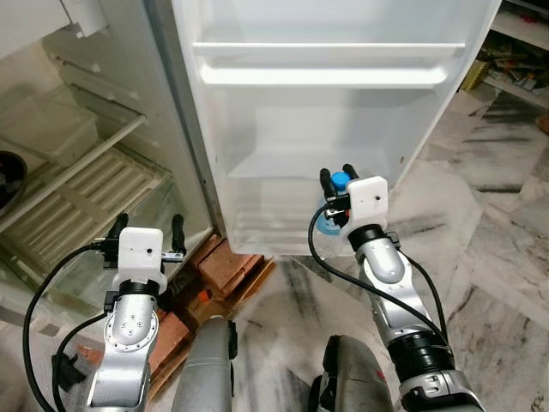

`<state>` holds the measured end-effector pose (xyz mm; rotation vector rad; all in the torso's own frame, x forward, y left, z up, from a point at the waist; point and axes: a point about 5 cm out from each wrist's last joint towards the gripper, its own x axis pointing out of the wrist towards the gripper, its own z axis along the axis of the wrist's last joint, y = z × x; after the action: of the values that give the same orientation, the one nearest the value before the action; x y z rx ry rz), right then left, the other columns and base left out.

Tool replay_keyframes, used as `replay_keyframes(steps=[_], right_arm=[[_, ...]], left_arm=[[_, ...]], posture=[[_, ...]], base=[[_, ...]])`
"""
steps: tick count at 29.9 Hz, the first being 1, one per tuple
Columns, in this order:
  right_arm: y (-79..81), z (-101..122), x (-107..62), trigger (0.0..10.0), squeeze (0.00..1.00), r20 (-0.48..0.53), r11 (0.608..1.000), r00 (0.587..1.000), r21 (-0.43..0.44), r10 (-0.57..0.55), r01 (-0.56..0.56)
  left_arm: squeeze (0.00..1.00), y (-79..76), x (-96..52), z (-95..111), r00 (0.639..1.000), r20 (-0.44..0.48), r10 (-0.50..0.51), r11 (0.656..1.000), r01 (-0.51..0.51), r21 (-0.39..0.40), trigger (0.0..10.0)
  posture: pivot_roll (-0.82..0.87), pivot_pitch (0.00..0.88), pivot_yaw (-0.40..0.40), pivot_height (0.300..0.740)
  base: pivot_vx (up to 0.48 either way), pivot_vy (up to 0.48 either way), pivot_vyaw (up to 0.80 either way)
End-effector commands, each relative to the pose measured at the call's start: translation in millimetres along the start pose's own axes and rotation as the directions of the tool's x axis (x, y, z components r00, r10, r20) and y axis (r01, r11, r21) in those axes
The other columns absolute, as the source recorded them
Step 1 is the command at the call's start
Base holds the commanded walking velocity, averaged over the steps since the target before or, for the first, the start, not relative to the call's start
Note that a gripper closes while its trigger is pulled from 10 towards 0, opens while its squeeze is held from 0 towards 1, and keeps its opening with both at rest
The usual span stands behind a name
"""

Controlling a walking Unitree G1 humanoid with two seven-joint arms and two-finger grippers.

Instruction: Restocking fridge

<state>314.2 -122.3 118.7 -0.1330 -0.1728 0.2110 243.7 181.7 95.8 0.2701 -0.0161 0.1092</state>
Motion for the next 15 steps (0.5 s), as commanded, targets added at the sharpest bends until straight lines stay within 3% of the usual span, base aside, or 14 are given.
replay_keyframes(steps=[1, 7, 15], right_arm=[[-0.2, 8.4, 5.2, 10.0, 0.0, 0.042, 1.0, 0.999, 0.015, -0.002, 0.002], [3.3, 8.4, 6.1, 10.0, 0.0, 0.043, 1.0, 0.999, 0.011, 0.018, -0.019], [8.9, 8.6, 6.7, 10.0, 0.0, 0.048, 0.999, 0.998, 0.011, 0.038, -0.038]], left_arm=[[0.0, 2.4, 2.6, 2.5, 1.0, 0.006, -0.003, 1.0, 0.003, 0.013, 10.0], [0.0, 1.2, 3.5, 1.3, 1.0, 0.001, 0.007, 1.0, -0.007, 0.007, 10.0], [0.0, -4.7, -0.4, -0.1, 1.0, 0.006, -0.015, 1.0, 0.015, -0.011, 10.0]], posture=[[0.16, 0.154, -0.005, 0.631], [0.16, 0.161, -0.008, 0.606], [0.16, 0.154, -0.014, 0.606]], base=[[0.0, 0.0, 0.0], [0.0, 0.0, 0.0], [0.0, 0.0, 0.0]])
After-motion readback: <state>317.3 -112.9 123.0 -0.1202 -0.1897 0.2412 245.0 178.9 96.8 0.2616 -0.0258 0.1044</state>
